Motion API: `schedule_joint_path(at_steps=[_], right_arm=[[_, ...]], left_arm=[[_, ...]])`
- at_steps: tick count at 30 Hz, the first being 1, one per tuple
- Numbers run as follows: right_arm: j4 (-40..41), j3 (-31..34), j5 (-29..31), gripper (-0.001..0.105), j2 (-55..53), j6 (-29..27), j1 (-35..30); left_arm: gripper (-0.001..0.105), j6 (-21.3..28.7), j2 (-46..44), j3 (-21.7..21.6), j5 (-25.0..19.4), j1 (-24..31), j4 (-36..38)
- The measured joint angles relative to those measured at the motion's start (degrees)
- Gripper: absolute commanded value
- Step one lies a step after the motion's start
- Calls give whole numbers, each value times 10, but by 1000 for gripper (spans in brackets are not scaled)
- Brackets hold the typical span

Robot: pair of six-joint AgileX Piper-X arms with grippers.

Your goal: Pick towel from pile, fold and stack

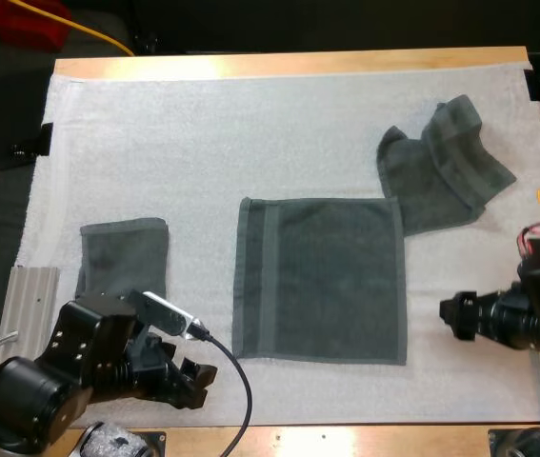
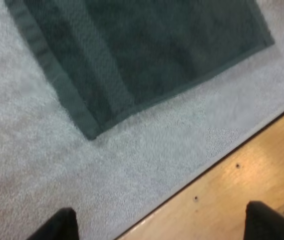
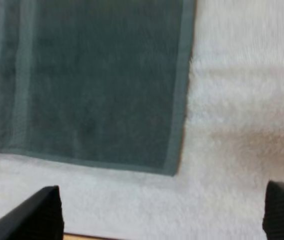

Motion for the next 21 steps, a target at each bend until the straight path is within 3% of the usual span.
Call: schedule_joint_path(at_steps=[9, 14, 21], right_arm=[[-31, 118, -8, 78, -69, 17, 0], [-109, 190, -53, 78, -70, 47, 0], [-256, 292, -124, 78, -70, 149, 0]], left_arm=[[65, 0, -1, 0, 2, 0, 1], [65, 0, -1, 0, 13, 0, 3], [65, -1, -1, 0, 13, 0, 14]])
